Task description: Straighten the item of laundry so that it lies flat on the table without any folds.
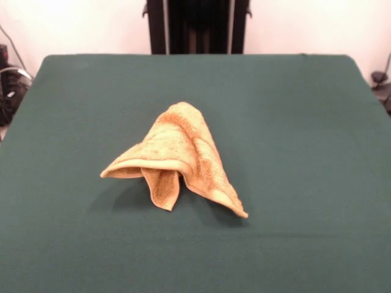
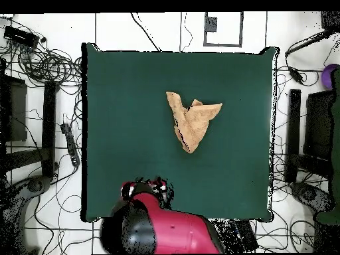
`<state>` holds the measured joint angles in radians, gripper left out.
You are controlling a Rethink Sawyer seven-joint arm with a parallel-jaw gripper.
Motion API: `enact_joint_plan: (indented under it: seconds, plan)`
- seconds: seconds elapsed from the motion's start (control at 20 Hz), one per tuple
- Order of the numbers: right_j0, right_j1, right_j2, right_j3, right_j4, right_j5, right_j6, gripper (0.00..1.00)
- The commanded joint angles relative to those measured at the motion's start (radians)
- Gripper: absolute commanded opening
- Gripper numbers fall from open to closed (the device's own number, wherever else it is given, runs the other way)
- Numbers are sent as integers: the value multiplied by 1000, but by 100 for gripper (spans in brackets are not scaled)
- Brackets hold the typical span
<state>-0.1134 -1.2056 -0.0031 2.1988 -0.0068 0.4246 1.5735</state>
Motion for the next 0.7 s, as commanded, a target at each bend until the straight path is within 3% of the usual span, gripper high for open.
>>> enact_joint_plan:
  seconds: [0.05, 0.3, 0.55, 0.7]
  plan:
    - [-159, 120, -20, 143, -85, -33, 31, 100]
    - [-258, 203, 80, 184, -78, -124, 41, 100]
    - [-187, 234, 19, 165, -138, -164, 137, 100]
    - [-173, 247, 32, 209, -110, -193, 179, 100]
